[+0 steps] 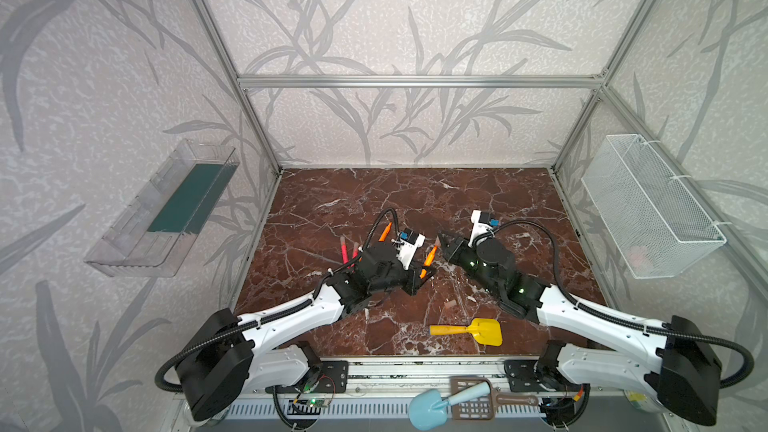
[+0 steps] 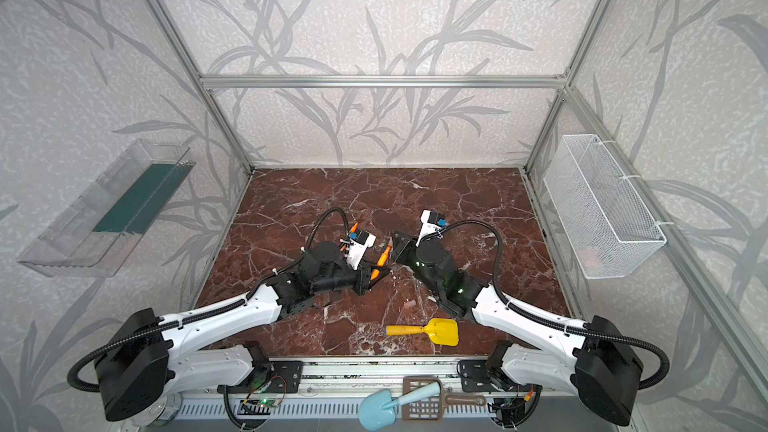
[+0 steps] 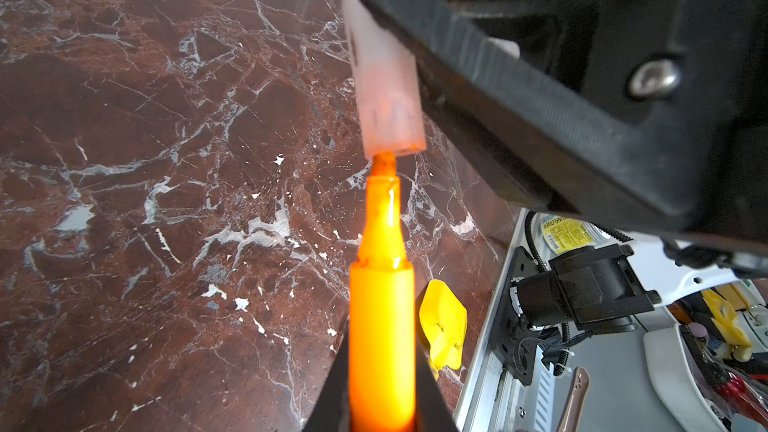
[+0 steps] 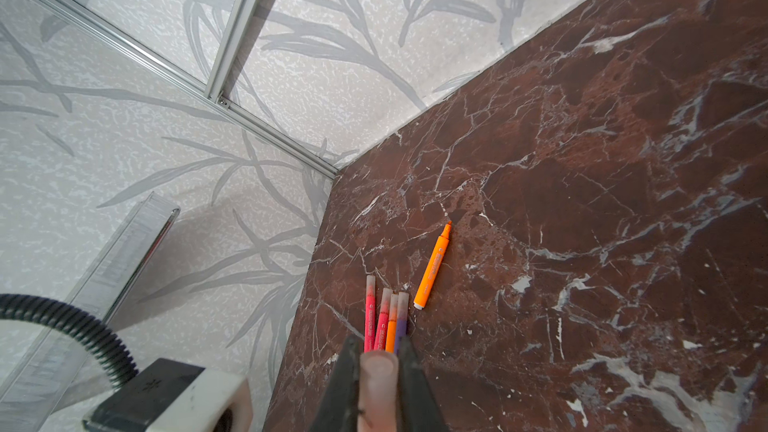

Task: Insert the pens into the pen caps
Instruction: 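Lower the pink cap onto the orange marker tip with the right gripper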

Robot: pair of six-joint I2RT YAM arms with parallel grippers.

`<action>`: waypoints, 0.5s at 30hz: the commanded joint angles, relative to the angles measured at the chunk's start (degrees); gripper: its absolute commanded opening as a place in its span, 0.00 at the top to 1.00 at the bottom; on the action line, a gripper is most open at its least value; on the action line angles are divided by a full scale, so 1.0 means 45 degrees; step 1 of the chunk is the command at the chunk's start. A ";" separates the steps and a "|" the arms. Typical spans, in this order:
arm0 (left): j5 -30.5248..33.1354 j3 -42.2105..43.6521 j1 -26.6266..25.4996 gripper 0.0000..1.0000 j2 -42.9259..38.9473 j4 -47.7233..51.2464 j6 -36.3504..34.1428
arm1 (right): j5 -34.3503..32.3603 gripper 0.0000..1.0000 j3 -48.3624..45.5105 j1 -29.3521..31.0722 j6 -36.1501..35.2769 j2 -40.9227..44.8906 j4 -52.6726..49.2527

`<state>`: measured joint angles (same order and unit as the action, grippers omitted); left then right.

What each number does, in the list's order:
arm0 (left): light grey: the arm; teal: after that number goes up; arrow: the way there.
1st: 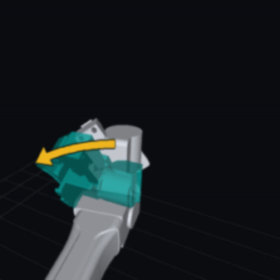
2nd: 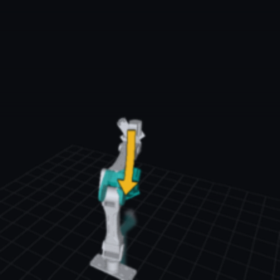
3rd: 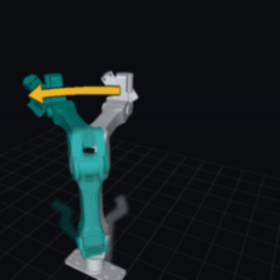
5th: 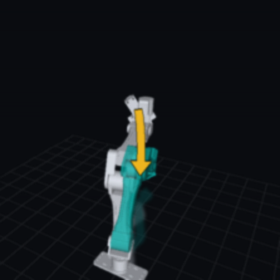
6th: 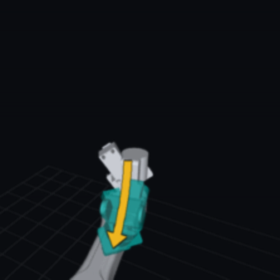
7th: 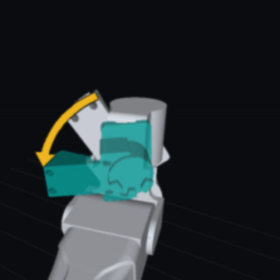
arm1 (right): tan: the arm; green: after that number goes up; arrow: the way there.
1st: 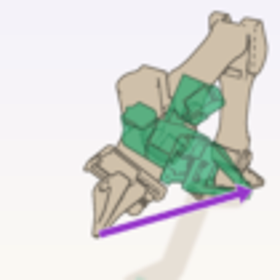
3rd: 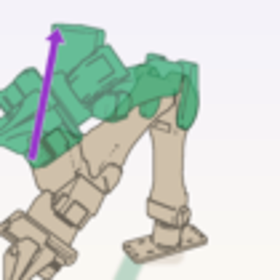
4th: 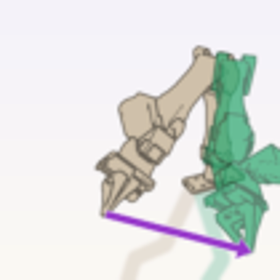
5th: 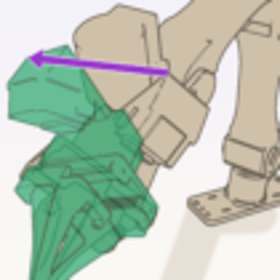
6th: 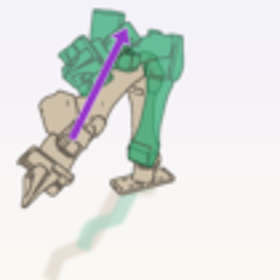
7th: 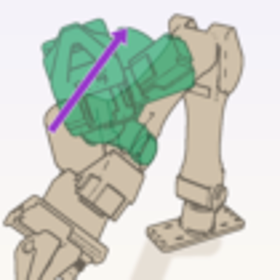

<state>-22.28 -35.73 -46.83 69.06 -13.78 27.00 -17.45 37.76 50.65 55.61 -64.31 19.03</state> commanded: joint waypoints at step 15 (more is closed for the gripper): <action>0.0273 0.0253 0.0003 1.00 -0.0506 -0.0297 -0.0044 | 0.0058 0.92 -0.0305 0.0313 0.0281 -0.0046 0.0875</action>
<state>-21.26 -35.00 -46.81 68.10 -13.78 27.05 -15.57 34.63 51.77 57.84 -64.36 21.04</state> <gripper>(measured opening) 0.161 0.148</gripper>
